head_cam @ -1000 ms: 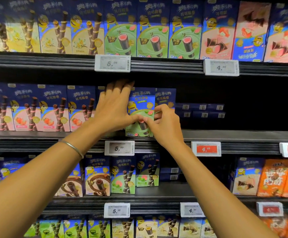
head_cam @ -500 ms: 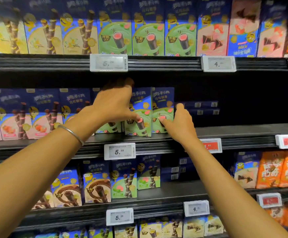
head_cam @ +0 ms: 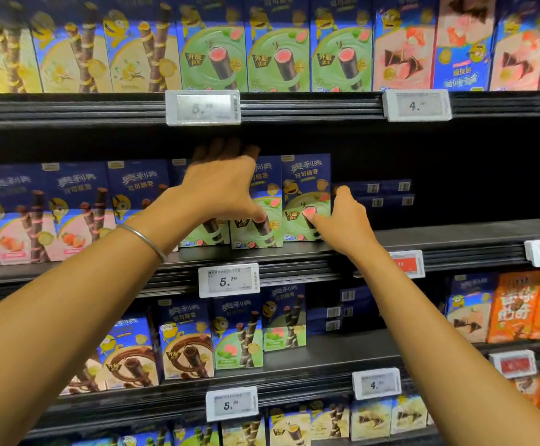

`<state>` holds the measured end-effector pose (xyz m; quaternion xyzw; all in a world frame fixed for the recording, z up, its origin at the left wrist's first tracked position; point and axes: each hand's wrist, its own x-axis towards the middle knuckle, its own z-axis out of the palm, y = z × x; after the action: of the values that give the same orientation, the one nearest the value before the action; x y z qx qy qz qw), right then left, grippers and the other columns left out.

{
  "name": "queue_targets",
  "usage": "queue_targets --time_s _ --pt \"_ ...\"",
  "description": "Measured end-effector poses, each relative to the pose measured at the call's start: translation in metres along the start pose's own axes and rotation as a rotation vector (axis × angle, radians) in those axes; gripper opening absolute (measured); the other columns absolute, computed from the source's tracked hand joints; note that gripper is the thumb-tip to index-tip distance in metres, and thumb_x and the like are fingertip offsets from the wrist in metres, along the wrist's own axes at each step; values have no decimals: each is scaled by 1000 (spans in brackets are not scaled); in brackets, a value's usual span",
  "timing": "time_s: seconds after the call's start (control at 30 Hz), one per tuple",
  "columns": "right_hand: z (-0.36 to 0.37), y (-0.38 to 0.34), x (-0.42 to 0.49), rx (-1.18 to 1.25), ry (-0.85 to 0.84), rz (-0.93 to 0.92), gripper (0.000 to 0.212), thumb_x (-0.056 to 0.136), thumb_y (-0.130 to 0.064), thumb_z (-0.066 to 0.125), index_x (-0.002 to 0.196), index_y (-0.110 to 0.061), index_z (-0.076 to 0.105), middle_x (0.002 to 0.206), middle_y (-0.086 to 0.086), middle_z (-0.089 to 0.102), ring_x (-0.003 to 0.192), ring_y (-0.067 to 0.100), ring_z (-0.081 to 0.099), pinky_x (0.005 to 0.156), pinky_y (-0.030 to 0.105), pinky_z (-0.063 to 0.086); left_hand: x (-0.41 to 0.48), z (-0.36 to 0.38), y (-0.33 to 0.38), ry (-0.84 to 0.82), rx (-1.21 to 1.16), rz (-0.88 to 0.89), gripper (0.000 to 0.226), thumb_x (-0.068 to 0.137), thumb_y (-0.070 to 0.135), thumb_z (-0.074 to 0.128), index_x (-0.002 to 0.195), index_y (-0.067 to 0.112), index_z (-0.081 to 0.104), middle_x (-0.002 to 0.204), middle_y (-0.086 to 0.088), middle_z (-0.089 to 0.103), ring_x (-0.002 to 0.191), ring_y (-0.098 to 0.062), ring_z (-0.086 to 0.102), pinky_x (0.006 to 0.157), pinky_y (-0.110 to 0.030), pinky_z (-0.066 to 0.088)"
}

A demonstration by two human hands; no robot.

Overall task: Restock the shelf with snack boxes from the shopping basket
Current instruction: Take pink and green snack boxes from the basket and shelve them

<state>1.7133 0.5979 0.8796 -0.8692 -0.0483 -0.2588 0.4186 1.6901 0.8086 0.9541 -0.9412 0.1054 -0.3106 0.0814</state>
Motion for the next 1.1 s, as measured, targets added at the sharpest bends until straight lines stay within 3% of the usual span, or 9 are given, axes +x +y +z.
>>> queue_targets --time_s 0.13,0.4,0.47,0.53,0.63,0.77,0.87,0.97,1.1 --pt "1 3 4 29 -2 10 37 93 -32 73 110 -17 43 122 11 61 102 27 60 78 40 52 0 -1 0 16 -28 -4 111 56 81 82 142 23 43 131 -5 52 118 -36 55 81 -40 39" --pt "5 4 9 33 -26 1 36 94 -32 71 115 -14 47 122 11 63 104 27 61 82 41 55 1 -3 3 -24 -100 -40 96 59 70 87 134 23 49 106 3 56 86 -26 54 67 -37 43" --pt "7 4 9 38 -35 -4 37 95 -32 70 118 -13 47 123 10 63 100 24 59 78 38 53 1 -2 4 -25 -90 -47 104 60 69 86 143 23 45 120 -1 58 96 -30 58 73 -41 50" --pt "6 4 10 42 -50 3 39 95 -34 69 120 -13 47 124 10 62 98 22 58 75 35 49 1 -1 6 -17 -81 -49 119 61 68 86 158 25 31 140 -6 53 120 -36 56 93 -49 52" --pt "2 6 9 100 -73 19 45 93 -40 69 122 -13 47 125 9 62 101 22 57 76 35 46 -2 -2 7 42 -59 -48 135 64 73 83 167 26 10 162 -10 36 147 -40 36 119 -54 37" --pt "-8 11 2 220 -85 2 56 90 -46 71 128 -15 46 133 5 58 108 21 54 82 36 43 -13 -7 14 117 -175 -110 113 78 71 77 164 22 23 163 -11 37 147 -39 39 115 -53 42" --pt "-19 17 -10 351 -87 -27 69 90 -45 72 146 -18 42 144 3 55 124 17 56 101 40 50 -31 -5 31 224 -303 -172 92 86 60 74 158 17 36 150 -15 50 136 -39 47 110 -52 41" --pt "-34 28 -30 447 -79 -81 59 93 -40 70 144 -19 48 140 2 59 125 11 58 107 38 50 -60 5 59 356 -492 -161 82 90 49 67 158 12 40 148 -13 51 139 -34 45 117 -54 34" --pt "-54 62 -81 667 0 -220 35 99 -18 65 131 -8 57 121 4 72 116 11 67 99 32 54 -119 31 119 454 -756 -177 69 93 31 67 155 11 45 159 -5 46 155 -25 33 128 -54 23"
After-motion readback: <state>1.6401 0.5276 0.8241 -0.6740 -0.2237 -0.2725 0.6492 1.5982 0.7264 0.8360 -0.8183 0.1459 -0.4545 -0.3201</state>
